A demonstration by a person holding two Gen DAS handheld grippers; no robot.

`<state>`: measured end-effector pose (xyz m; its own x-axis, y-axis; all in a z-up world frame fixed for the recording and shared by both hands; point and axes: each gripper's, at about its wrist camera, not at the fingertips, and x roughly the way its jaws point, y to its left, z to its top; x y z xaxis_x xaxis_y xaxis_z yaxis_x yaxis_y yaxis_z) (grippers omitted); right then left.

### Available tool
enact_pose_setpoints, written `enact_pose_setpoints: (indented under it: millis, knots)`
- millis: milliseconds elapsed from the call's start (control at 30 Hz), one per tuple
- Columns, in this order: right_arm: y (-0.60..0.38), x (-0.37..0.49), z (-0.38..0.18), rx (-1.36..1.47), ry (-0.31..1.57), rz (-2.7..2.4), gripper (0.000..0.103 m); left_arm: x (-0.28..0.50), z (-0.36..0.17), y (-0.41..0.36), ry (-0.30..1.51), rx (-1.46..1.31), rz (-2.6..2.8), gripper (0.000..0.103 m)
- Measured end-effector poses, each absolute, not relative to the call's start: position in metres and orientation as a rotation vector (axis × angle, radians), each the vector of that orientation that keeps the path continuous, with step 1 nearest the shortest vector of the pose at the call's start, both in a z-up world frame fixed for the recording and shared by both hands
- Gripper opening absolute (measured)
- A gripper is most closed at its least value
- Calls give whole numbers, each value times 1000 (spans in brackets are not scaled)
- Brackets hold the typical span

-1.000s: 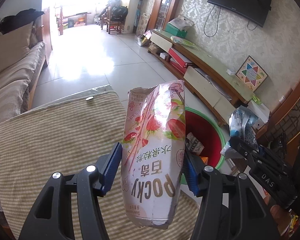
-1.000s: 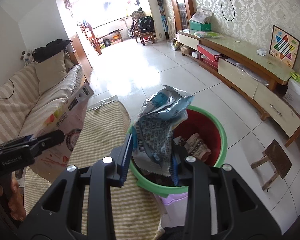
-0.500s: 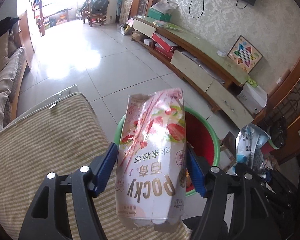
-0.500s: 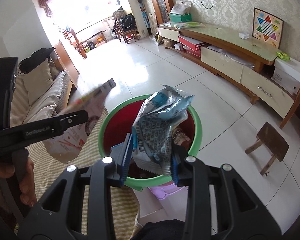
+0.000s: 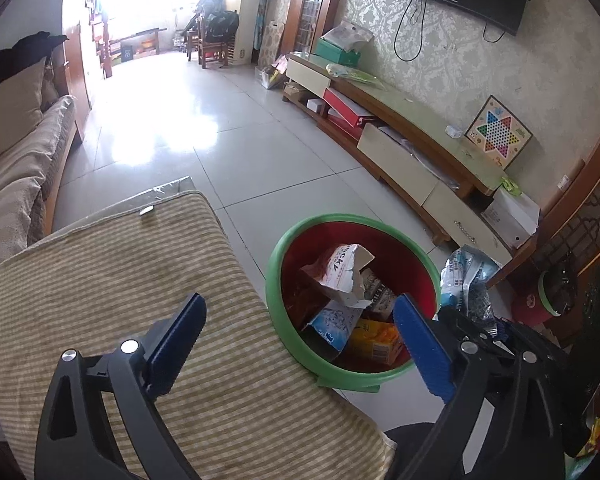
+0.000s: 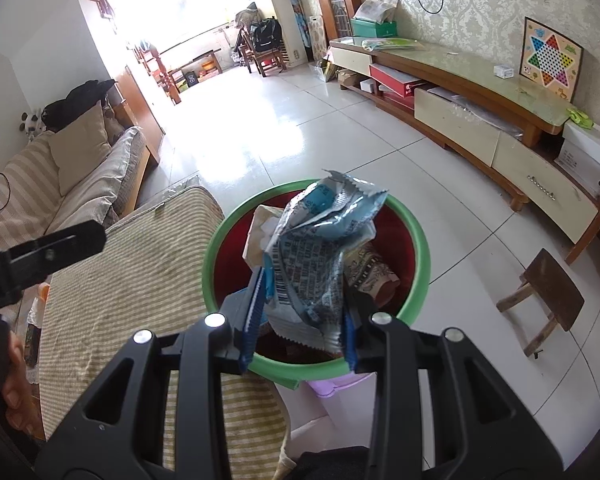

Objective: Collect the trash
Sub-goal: 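Open both tools over the bin to drop the Pocky box and wrapper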

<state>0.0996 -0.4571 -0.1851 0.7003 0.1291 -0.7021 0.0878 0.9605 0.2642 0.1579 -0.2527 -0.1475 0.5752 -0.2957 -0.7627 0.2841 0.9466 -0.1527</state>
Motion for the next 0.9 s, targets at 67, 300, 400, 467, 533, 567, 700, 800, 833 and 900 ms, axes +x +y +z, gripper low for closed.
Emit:
enact_pose_setpoints:
  millis: [67, 300, 400, 467, 533, 567, 700, 800, 833, 900]
  knots:
    - [-453, 103, -186, 280, 800, 28, 33, 157, -144, -251, 886, -7, -336, 92]
    - [-447, 119, -194, 247, 820, 37, 33, 153, -142, -243, 883, -32, -335, 94]
    - [-446, 129, -202, 236, 841, 38, 33, 152, -145, -241, 885, -19, -327, 95]
    - [-445, 134, -207, 226, 854, 38, 33, 152, -148, -238, 891, -9, -312, 95]
    - [-444, 139, -209, 210, 862, 33, 33, 152, -150, -234, 898, -17, -303, 95]
    - [-444, 142, -209, 205, 863, 32, 33, 152, -151, -232, 900, -23, -298, 95]
    - [-441, 154, -207, 190, 857, 39, 33, 151, -153, -227, 907, -8, -282, 95]
    - [-438, 161, -201, 162, 848, 44, 33, 149, -152, -222, 904, -12, -277, 95]
    - [-435, 164, -199, 150, 846, 48, 33, 148, -151, -221, 902, -16, -276, 95]
    - [-432, 169, -201, 134, 852, 60, 34, 145, -148, -217, 895, -23, -270, 95]
